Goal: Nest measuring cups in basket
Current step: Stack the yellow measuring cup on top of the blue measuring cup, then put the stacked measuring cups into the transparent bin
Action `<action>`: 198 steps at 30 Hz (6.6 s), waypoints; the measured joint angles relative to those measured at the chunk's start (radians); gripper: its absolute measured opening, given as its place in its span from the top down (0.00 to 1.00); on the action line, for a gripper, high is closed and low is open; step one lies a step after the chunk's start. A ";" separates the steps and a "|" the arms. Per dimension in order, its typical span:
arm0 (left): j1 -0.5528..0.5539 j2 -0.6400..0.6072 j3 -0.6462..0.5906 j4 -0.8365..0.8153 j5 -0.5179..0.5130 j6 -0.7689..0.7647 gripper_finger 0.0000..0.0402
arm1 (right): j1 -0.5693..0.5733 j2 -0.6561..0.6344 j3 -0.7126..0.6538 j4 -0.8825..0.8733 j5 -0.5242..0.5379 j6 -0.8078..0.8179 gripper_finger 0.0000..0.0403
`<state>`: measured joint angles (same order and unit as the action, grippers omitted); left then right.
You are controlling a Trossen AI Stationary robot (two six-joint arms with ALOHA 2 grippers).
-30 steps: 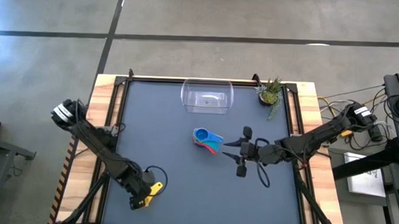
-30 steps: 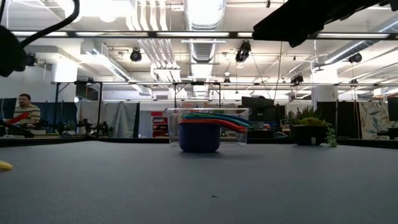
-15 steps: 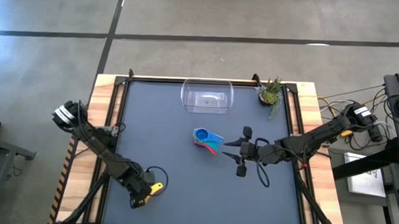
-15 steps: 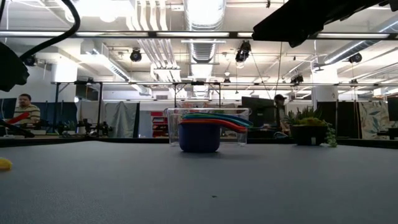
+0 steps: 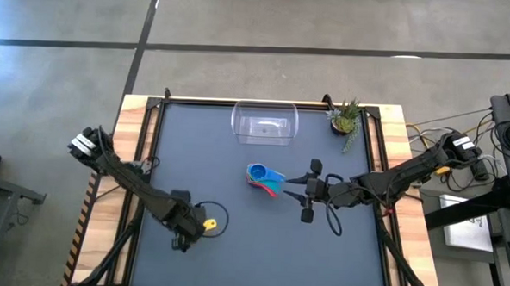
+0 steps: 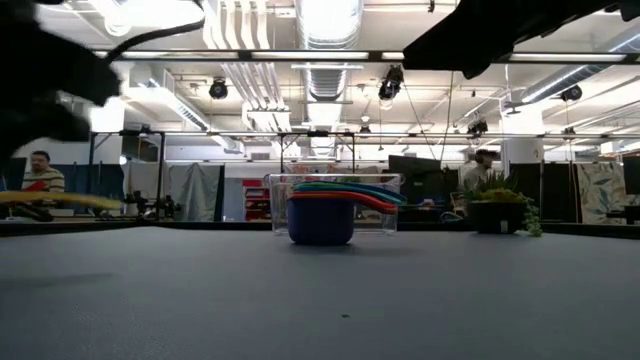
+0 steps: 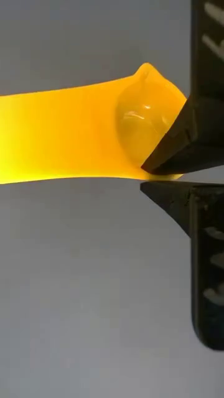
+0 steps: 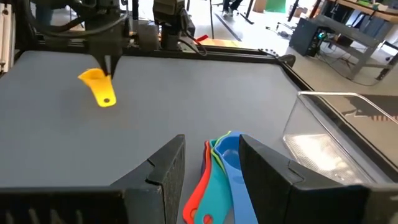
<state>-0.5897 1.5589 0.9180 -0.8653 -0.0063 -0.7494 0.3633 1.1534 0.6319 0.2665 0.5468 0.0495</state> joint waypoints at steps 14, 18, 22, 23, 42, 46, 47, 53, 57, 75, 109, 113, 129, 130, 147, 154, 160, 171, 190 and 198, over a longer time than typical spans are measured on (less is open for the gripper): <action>0.370 -0.002 0.220 -0.079 -0.290 0.710 1.00 | -0.020 -0.022 0.000 -0.088 0.001 -0.016 0.65; 0.508 -0.003 0.276 -0.040 -0.287 0.936 1.00 | -0.032 -0.050 0.000 -0.136 0.003 0.012 0.65; 0.625 -0.002 0.318 0.050 -0.217 1.130 1.00 | -0.044 -0.082 0.000 -0.195 0.003 0.029 0.65; 0.650 0.001 0.325 0.074 -0.192 1.170 1.00 | -0.048 -0.087 0.000 -0.206 0.003 0.032 0.65; 0.791 0.305 0.514 0.211 0.136 1.495 1.00 | -0.131 -0.099 0.000 -0.278 -0.005 0.102 0.65; 0.791 0.345 0.552 0.208 0.148 1.524 1.00 | -0.131 -0.099 0.000 -0.304 -0.005 0.127 0.65; 0.791 0.354 0.560 0.203 0.149 1.526 1.00 | -0.131 -0.099 0.000 -0.310 -0.005 0.134 0.65; 0.790 0.399 0.611 0.121 0.173 1.532 0.99 | -0.131 -0.099 0.000 -0.319 -0.005 0.151 0.65; 0.790 0.417 0.632 0.053 0.173 1.507 0.90 | -0.132 -0.099 0.000 -0.318 -0.005 0.150 0.65; 0.810 0.085 0.477 0.086 0.242 1.208 0.67 | -0.220 -0.095 0.000 -0.267 -0.205 0.199 0.61; 0.756 -0.711 -0.597 1.156 0.144 0.626 0.78 | -0.454 0.529 0.557 -0.606 -0.633 0.168 0.09; 0.754 -0.715 -0.597 1.158 0.178 0.634 0.78 | -0.454 0.587 0.641 -0.713 -0.633 0.158 0.09; 0.754 -0.723 -0.595 1.141 0.181 0.643 0.78 | -0.413 0.665 0.723 -0.788 -0.643 0.222 0.08; 0.754 -0.723 -0.595 1.142 0.181 0.643 0.78 | -0.409 0.665 0.723 -0.788 -0.644 0.231 0.08; 0.754 -0.721 -0.594 1.141 0.181 0.643 0.78 | -0.376 0.691 0.723 -0.786 -0.625 0.319 0.08; 0.754 -0.721 -0.594 1.141 0.181 0.643 0.78 | -0.358 0.692 0.723 -0.815 -0.542 0.307 0.09; 0.754 -0.721 -0.594 1.141 0.181 0.643 0.78 | -0.359 0.693 0.723 -0.875 -0.502 0.306 0.10; 0.754 -0.720 -0.594 1.141 0.181 0.644 0.78 | -0.359 0.693 0.725 -0.891 -0.467 0.218 0.40; 0.754 -0.719 -0.594 1.139 0.181 0.658 0.78 | -0.359 0.691 0.753 -0.897 -0.468 0.132 0.60; 0.754 -0.719 -0.593 1.139 0.181 0.658 0.78 | -0.360 0.691 0.753 -0.898 -0.476 0.121 0.62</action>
<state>0.1639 0.8394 0.3246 0.2741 0.1750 -0.0914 0.0032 1.8442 1.3849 -0.6312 0.0711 0.1703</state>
